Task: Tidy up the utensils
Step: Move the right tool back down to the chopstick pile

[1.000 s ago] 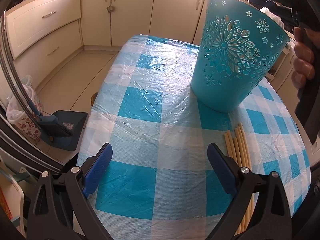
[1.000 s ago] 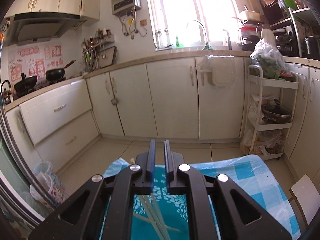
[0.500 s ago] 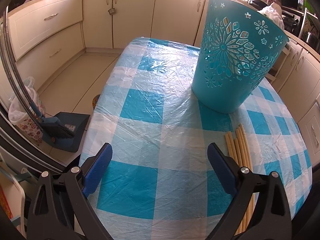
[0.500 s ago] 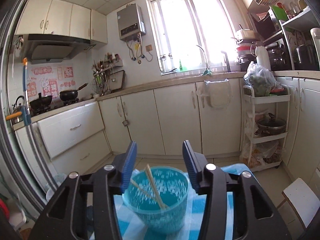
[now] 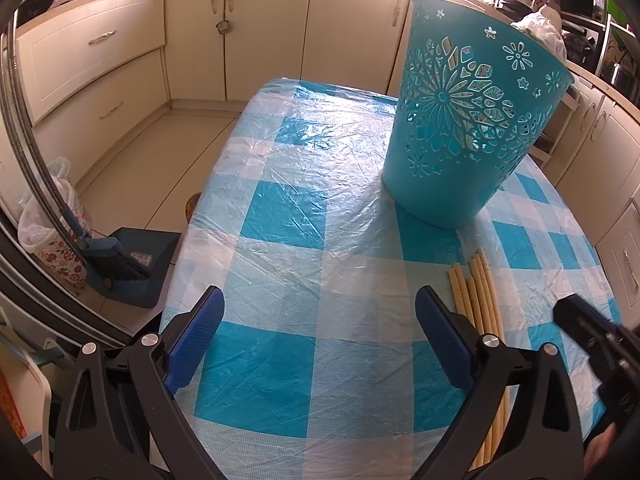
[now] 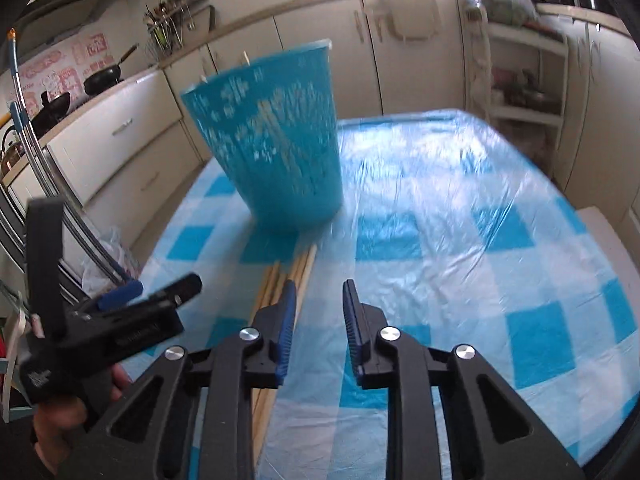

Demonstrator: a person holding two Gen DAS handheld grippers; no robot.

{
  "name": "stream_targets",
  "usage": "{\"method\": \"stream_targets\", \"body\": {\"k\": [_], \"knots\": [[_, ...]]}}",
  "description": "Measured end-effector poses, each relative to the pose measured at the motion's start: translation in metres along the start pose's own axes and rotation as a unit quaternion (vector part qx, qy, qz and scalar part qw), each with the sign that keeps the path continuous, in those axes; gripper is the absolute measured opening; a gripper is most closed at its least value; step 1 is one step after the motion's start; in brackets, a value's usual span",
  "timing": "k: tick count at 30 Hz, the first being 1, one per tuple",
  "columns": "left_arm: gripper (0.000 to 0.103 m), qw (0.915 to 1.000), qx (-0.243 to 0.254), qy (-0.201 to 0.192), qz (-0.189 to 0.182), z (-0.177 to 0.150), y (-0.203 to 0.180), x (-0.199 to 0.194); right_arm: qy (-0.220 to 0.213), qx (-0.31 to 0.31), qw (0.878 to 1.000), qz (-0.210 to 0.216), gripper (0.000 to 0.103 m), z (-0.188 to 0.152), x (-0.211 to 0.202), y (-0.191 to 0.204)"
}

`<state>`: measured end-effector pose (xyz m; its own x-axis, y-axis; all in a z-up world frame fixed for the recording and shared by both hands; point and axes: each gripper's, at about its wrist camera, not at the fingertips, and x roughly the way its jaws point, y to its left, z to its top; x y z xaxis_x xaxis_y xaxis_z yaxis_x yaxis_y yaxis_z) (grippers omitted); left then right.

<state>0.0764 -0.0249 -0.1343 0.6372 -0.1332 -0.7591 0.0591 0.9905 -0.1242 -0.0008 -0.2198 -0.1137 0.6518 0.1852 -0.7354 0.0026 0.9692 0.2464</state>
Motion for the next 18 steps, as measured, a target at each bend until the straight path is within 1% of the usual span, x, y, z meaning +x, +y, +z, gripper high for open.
{"method": "stream_targets", "body": {"k": [12,18], "knots": [[0.093,1.0,0.001,0.003,-0.001,0.0,0.0,0.001,0.037,-0.021,0.999,0.005,0.024,-0.011,0.023,0.014],[0.093,1.0,0.001,0.004,-0.001,0.0,0.0,0.002,0.046,-0.027,0.999,-0.004,0.023,-0.01,0.03,0.015]]}}
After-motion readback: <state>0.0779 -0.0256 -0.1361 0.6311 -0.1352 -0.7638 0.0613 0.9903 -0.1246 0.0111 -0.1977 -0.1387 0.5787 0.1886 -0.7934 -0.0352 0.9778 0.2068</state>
